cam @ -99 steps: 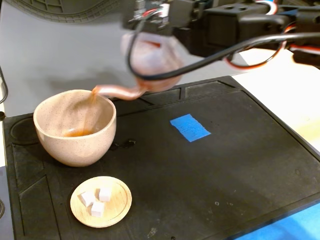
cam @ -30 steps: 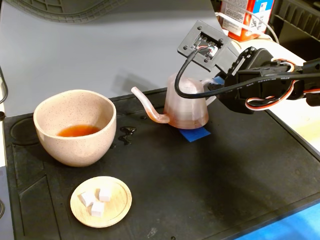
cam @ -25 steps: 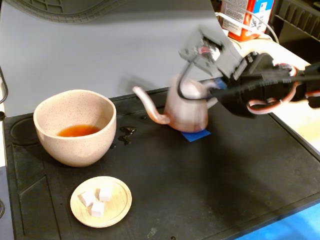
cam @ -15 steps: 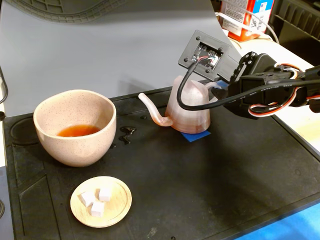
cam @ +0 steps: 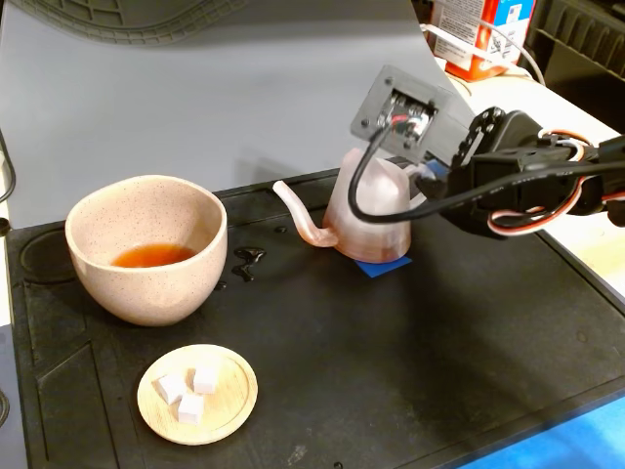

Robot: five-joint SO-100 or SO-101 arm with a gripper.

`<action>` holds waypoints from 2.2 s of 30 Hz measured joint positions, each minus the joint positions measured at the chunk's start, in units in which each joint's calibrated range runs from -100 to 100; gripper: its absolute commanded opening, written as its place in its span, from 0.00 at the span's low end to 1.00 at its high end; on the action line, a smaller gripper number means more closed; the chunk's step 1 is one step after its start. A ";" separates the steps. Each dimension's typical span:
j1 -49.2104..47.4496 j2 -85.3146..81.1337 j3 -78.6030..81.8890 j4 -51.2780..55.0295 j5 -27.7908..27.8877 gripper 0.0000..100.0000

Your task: Pick up a kettle and pour liquid into a cup.

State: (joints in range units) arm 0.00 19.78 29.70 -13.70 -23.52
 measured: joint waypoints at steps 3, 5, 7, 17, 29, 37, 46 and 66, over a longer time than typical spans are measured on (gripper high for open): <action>0.00 0.00 0.10 0.00 0.00 0.19; 0.00 0.00 0.10 0.00 0.00 0.20; -0.15 0.00 0.10 0.00 0.00 0.20; -1.97 0.00 2.53 0.09 0.05 0.20; 0.53 -19.86 27.07 0.09 -1.26 0.05; 0.30 -50.00 48.88 0.09 -20.95 0.01; 0.38 -77.14 67.67 1.58 -30.33 0.01; 0.45 -117.98 70.01 77.90 -36.20 0.01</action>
State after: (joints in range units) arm 0.45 -98.20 99.71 64.20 -59.72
